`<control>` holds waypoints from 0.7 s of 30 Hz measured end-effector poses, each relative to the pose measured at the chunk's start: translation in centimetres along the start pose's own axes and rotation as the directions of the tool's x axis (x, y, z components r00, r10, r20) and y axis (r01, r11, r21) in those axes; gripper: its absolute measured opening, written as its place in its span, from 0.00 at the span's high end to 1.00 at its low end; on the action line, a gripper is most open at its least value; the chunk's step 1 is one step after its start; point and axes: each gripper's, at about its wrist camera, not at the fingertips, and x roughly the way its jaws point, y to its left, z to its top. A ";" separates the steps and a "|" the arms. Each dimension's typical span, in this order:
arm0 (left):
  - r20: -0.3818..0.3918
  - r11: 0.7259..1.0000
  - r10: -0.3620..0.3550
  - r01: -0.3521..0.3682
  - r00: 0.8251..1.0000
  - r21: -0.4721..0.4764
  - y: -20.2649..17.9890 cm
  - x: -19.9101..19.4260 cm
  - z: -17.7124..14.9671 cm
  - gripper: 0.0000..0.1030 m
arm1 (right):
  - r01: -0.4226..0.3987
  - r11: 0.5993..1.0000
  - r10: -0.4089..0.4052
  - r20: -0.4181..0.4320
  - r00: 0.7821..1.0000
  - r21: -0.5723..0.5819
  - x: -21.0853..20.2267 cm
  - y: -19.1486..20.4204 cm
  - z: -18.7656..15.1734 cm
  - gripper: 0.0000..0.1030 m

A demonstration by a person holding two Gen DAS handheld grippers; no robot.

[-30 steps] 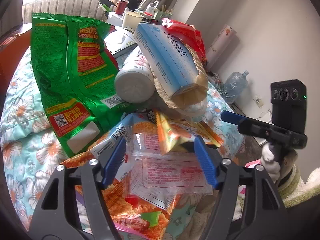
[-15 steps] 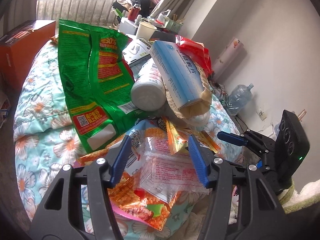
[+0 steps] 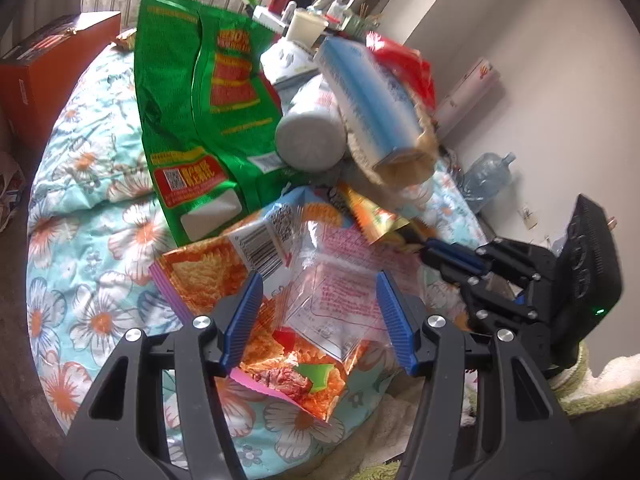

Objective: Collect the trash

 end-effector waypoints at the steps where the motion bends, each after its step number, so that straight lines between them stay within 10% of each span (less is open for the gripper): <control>1: -0.017 1.000 0.009 -0.009 1.000 0.001 0.0 0.5 0.0 0.47 | -0.001 1.000 0.001 0.004 1.000 0.010 -0.1 -0.2 0.0 0.94; 21: -0.163 0.981 0.182 -0.169 0.970 0.091 -2.2 6.0 1.0 0.67 | -0.033 0.994 0.031 0.023 0.999 0.103 -0.3 -1.3 -0.6 0.94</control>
